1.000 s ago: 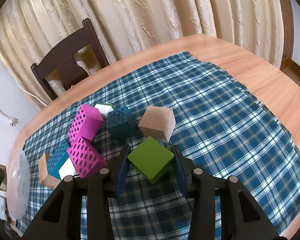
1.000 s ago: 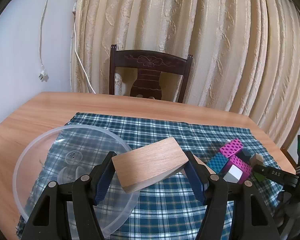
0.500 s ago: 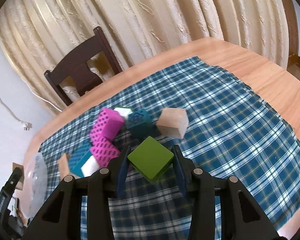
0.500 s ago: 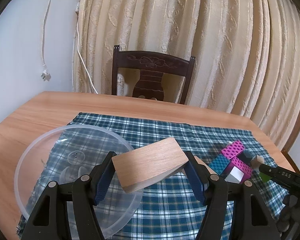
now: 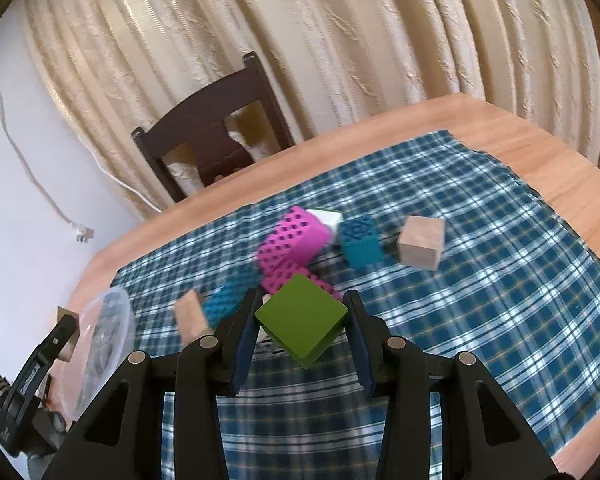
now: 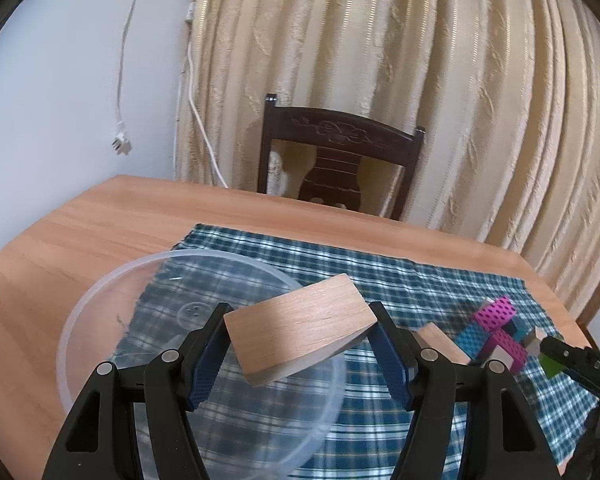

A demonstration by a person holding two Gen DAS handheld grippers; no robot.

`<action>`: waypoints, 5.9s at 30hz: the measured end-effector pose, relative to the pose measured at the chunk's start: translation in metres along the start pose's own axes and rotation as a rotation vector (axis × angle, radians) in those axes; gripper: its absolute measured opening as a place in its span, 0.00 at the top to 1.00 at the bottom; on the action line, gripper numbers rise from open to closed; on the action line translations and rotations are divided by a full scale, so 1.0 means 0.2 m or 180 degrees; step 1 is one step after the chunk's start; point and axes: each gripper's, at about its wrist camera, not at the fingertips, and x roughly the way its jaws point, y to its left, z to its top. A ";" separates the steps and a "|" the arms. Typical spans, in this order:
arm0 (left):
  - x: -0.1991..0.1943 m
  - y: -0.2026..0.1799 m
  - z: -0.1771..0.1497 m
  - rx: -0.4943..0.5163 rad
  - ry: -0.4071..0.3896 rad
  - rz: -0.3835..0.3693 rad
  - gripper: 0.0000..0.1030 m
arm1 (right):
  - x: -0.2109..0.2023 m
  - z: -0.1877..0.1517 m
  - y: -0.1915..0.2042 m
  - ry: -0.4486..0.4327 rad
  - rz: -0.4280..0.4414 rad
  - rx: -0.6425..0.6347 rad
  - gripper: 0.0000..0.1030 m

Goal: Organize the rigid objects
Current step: 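Grasp the green cube with the left gripper and lift it, then release the wooden block into the bowl with the right gripper while the left drops the green cube in, then move the right gripper back from the bowl toward the block pile, then grasp the light wooden block beside the teal checkered block with the right gripper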

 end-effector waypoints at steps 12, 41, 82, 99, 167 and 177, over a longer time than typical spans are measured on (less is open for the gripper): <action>0.01 0.20 -0.05 -0.0234 0.0096 0.0235 0.59 | -0.01 0.04 0.22 -0.0089 0.0250 -0.0304 0.31; 0.18 1.02 -0.23 -0.1110 0.0492 0.0999 0.58 | -0.16 0.07 0.50 -0.0693 0.0914 -0.0821 0.05; 0.19 0.48 -0.24 -0.0469 0.0181 0.0382 0.46 | -0.16 0.04 0.36 -0.0729 0.0929 -0.0524 0.01; 0.10 0.10 -0.14 -0.0148 0.0140 0.0160 0.46 | -0.14 0.03 0.26 -0.0642 0.0771 -0.0260 0.01; 0.21 0.00 -0.09 -0.0601 0.0551 -0.0028 0.56 | 0.08 -0.07 -0.35 0.0303 -0.0264 0.0803 0.01; 0.19 -0.02 -0.10 -0.0591 0.0563 0.0023 0.56 | 0.22 -0.12 -0.52 0.0644 -0.0433 0.1126 0.02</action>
